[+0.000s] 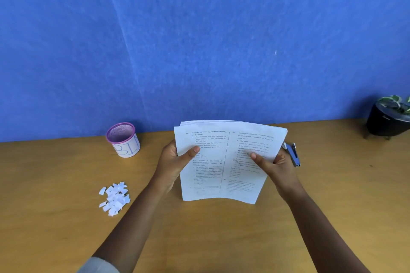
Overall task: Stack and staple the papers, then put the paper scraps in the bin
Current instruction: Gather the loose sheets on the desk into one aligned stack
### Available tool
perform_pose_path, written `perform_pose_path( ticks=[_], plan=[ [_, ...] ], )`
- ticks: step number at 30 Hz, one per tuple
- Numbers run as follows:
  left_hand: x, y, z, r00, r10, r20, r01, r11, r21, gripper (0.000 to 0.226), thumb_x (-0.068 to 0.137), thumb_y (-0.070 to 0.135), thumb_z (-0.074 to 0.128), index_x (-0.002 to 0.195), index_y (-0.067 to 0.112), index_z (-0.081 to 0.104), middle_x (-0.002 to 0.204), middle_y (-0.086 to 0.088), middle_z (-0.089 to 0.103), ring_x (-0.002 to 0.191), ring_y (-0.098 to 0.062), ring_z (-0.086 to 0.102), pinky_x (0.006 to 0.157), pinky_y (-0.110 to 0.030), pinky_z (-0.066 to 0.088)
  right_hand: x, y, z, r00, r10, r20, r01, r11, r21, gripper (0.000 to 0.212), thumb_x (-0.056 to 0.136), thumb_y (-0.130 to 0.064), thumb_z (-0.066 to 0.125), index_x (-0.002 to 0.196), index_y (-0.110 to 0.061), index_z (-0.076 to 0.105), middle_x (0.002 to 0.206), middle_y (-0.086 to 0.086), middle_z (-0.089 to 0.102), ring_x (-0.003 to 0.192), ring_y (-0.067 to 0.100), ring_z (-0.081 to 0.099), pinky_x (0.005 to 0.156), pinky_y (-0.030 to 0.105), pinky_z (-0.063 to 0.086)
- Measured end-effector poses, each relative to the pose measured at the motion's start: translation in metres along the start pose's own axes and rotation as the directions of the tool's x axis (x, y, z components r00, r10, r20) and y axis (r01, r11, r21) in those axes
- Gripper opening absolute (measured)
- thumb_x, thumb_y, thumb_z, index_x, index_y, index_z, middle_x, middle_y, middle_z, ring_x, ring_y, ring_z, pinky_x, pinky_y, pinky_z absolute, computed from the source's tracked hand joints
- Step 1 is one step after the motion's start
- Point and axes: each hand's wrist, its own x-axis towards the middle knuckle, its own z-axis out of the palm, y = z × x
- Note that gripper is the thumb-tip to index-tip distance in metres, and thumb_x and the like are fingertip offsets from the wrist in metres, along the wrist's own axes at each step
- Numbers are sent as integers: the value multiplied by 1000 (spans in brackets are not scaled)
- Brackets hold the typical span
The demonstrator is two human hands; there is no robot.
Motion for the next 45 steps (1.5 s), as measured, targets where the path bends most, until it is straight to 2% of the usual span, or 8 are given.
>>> perform_pose_path(
  ticks=[4, 7, 10, 14, 29, 36, 40, 45],
  plan=[
    [1, -1, 4, 1000, 14, -11, -14, 1000, 12, 31, 69, 33, 70, 99, 27, 66, 98, 12, 73, 92, -8, 68, 67, -15, 52, 1, 0, 1, 1000, 18, -20, -17, 999, 29, 24, 70, -26, 72, 94, -28, 72, 103, -4, 74, 94, 17, 70, 73, 29, 59],
    [2, -1, 4, 992, 92, -86, -92, 996, 1, 42, 72, 26, 70, 109, 16, 53, 105, 5, 69, 95, -11, 67, 69, -18, 54, 1, -1, 0, 999, 19, -27, -18, 1000, 23, 23, 70, -27, 71, 92, -31, 73, 102, -6, 75, 93, 17, 71, 73, 29, 60],
    [1, -1, 5, 978, 169, -124, -169, 986, 12, 32, 77, 16, 70, 101, 17, 48, 103, 5, 67, 94, -9, 66, 68, -18, 54, 1, -1, -2, 999, 19, -31, -19, 1000, 13, 22, 70, -27, 70, 92, -33, 73, 102, -8, 74, 93, 15, 71, 71, 26, 59],
    [-2, 1, 7, 968, 207, -145, -202, 978, 46, 27, 78, 18, 70, 94, 25, 50, 99, 8, 67, 90, -7, 67, 67, -18, 55, -1, 1, -1, 999, 18, -39, -18, 1000, 11, 22, 71, -27, 70, 92, -33, 73, 102, -9, 74, 94, 14, 71, 71, 25, 59],
    [-5, -3, 6, 961, 229, -157, -233, 972, -12, 12, 80, 25, 60, 89, 17, 60, 91, 12, 73, 84, -6, 68, 65, -14, 52, 1, 7, -5, 999, 1, -51, -1, 1000, -2, 20, 75, -30, 68, 94, -35, 71, 103, -9, 74, 92, 13, 71, 71, 26, 59],
    [-3, 1, 6, 957, 234, -171, -235, 972, 19, 6, 81, 23, 59, 86, 22, 63, 88, 16, 73, 80, -2, 68, 63, -12, 51, 2, 11, -11, 982, -89, -167, 90, 996, -1, 18, 78, -31, 64, 94, -26, 70, 94, -14, 73, 85, 3, 69, 65, 15, 53],
    [-2, -1, 6, 954, 249, -167, -246, 969, 37, 5, 85, 16, 58, 85, 20, 62, 86, 16, 73, 79, 0, 67, 64, -10, 50, 0, 14, -15, 981, -70, -179, 70, 998, -8, 20, 79, -33, 62, 88, -18, 72, 90, -10, 75, 81, 6, 70, 63, 18, 55],
    [0, -4, 6, 949, 249, -195, -241, 968, 62, 9, 87, 15, 58, 84, 22, 63, 83, 15, 72, 79, -1, 65, 69, -12, 50, -3, 17, -15, 976, -37, -214, 42, 999, 20, 24, 82, -39, 57, 87, -22, 73, 89, -9, 75, 80, 7, 70, 61, 19, 55]
  ],
)
